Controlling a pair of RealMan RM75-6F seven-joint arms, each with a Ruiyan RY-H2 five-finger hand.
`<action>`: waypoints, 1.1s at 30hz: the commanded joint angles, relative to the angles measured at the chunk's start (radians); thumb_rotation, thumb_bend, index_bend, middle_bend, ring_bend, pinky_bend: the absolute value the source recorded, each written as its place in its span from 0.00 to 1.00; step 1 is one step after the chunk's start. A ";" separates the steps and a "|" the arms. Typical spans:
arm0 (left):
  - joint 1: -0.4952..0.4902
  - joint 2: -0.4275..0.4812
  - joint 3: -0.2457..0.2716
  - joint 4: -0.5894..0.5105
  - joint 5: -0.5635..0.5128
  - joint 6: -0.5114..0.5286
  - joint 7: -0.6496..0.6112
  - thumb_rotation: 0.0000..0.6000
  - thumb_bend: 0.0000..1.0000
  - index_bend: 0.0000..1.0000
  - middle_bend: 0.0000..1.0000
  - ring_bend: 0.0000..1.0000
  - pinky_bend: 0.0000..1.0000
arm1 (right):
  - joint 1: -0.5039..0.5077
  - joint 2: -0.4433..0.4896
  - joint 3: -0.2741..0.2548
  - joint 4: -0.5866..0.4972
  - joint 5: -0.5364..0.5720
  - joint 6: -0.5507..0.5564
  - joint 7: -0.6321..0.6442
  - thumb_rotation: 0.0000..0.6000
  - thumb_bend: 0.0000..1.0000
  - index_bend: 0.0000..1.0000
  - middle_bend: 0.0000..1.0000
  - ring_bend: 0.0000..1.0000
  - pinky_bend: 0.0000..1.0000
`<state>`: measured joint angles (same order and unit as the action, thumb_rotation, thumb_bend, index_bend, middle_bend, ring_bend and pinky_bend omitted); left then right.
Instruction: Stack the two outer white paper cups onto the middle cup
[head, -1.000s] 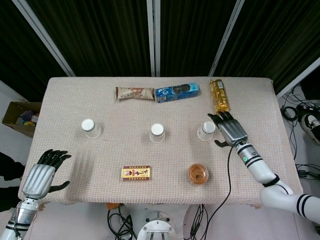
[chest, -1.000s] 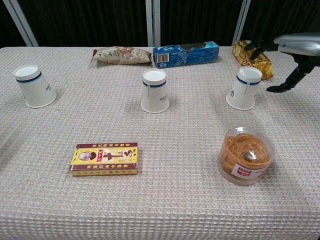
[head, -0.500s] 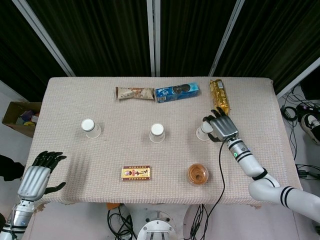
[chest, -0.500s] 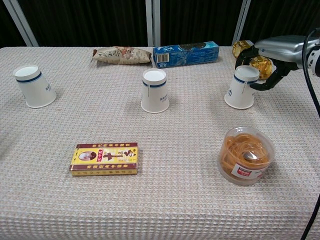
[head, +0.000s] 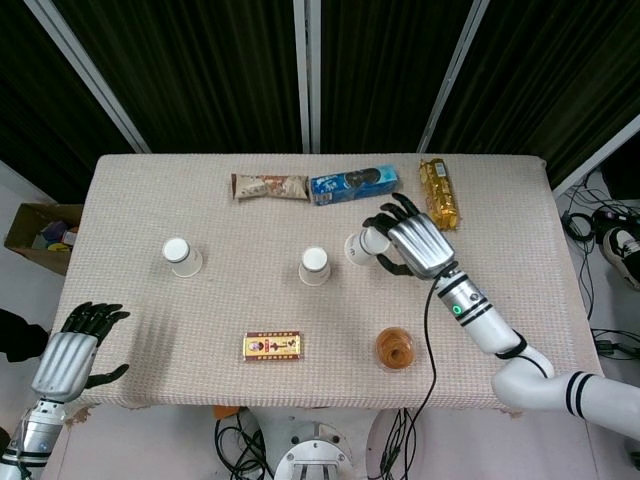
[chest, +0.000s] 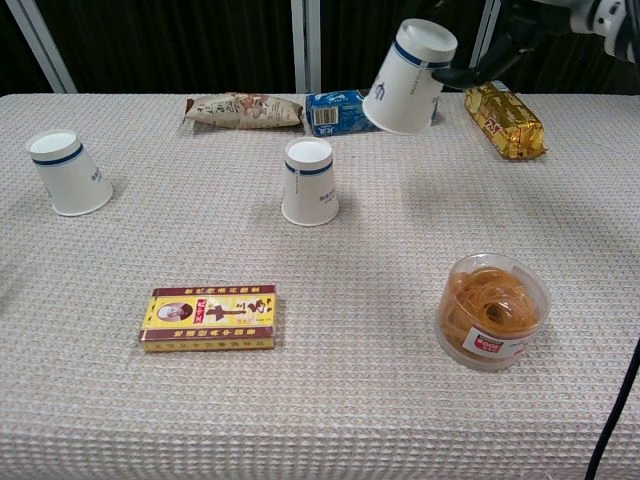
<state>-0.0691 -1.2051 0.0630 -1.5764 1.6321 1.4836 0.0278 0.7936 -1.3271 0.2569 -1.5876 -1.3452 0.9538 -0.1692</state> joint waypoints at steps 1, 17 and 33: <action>0.000 -0.001 -0.001 0.007 -0.004 -0.002 -0.007 1.00 0.13 0.24 0.17 0.13 0.13 | 0.066 -0.038 0.030 0.005 0.049 -0.063 -0.058 1.00 0.37 0.50 0.42 0.17 0.13; 0.006 -0.005 -0.003 0.054 -0.030 -0.010 -0.059 1.00 0.13 0.24 0.17 0.13 0.13 | 0.220 -0.206 0.036 0.145 0.193 -0.168 -0.161 1.00 0.37 0.50 0.41 0.17 0.13; -0.003 0.000 -0.006 0.049 -0.019 -0.011 -0.056 1.00 0.13 0.24 0.17 0.13 0.13 | 0.293 -0.316 -0.045 0.258 0.343 -0.249 -0.287 1.00 0.34 0.25 0.23 0.02 0.06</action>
<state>-0.0705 -1.2061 0.0578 -1.5259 1.6126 1.4737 -0.0296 1.0828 -1.6339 0.2217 -1.3371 -1.0126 0.7125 -0.4474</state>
